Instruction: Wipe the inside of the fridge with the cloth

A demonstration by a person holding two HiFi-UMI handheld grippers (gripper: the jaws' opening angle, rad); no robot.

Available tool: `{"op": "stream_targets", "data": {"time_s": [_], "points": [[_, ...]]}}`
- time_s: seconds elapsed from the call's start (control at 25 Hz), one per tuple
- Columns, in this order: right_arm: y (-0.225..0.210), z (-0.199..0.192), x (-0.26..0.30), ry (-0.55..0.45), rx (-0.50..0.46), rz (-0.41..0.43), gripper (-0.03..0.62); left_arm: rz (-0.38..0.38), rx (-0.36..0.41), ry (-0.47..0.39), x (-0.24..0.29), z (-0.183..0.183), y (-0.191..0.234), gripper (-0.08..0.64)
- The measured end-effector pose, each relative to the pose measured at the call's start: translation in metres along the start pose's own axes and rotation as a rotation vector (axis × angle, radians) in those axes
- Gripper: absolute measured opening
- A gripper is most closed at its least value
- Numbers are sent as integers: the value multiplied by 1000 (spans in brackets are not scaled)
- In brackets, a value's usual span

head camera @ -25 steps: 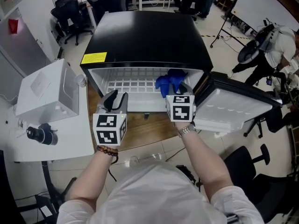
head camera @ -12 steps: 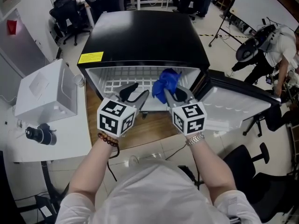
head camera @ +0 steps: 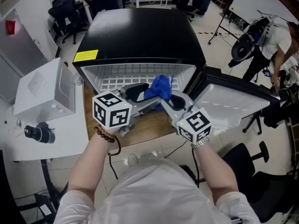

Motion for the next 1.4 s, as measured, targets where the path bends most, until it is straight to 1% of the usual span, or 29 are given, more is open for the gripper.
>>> {"op": "stream_targets", "data": {"time_s": [0.2, 0.32, 0.4, 0.48, 0.56, 0.68, 0.8, 0.88, 0.96, 1.08, 1.16, 1.28, 1.4], "points": [[12, 8, -11, -18, -27, 190, 67, -189, 23, 28, -5, 0, -13, 304], [19, 14, -15, -10, -47, 247, 67, -285, 24, 26, -10, -1, -21, 251], [20, 15, -18, -3, -57, 259, 67, -313, 28, 22, -12, -1, -26, 202], [19, 15, -20, 3, -67, 263, 67, -311, 39, 24, -13, -2, -27, 168], [19, 14, -20, 13, -60, 253, 71, -289, 52, 29, -13, -1, -26, 116], [18, 11, -19, 37, -59, 202, 73, -229, 87, 44, -11, 0, -26, 96], [16, 6, -17, 59, -43, 110, 83, -125, 155, 55, -5, 1, -29, 83], [13, 2, -16, 72, -31, 34, 93, -53, 204, 54, 1, 1, -32, 80], [8, -3, -19, 89, -17, -47, 106, 7, 235, 43, 10, 1, -34, 78], [1, -10, -27, 113, 6, -159, 110, 78, 234, 4, 22, 1, -34, 77], [-3, -14, -34, 122, 17, -210, 110, 118, 228, -26, 30, 2, -32, 77], [-8, -18, -48, 113, 27, -244, 110, 170, 231, -62, 49, 6, -34, 75], [-8, -18, -60, 87, 22, -273, 107, 195, 233, -88, 69, 7, -39, 75]]}}
Point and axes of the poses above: the fingertips, and each gripper's own axes: x forward along the fingers, y to its left, z out of its top, the point moved 9 cm from there along -x, backward along the fingers, and after that the axes turned 7 degrees about z, right-handed, at the moved point
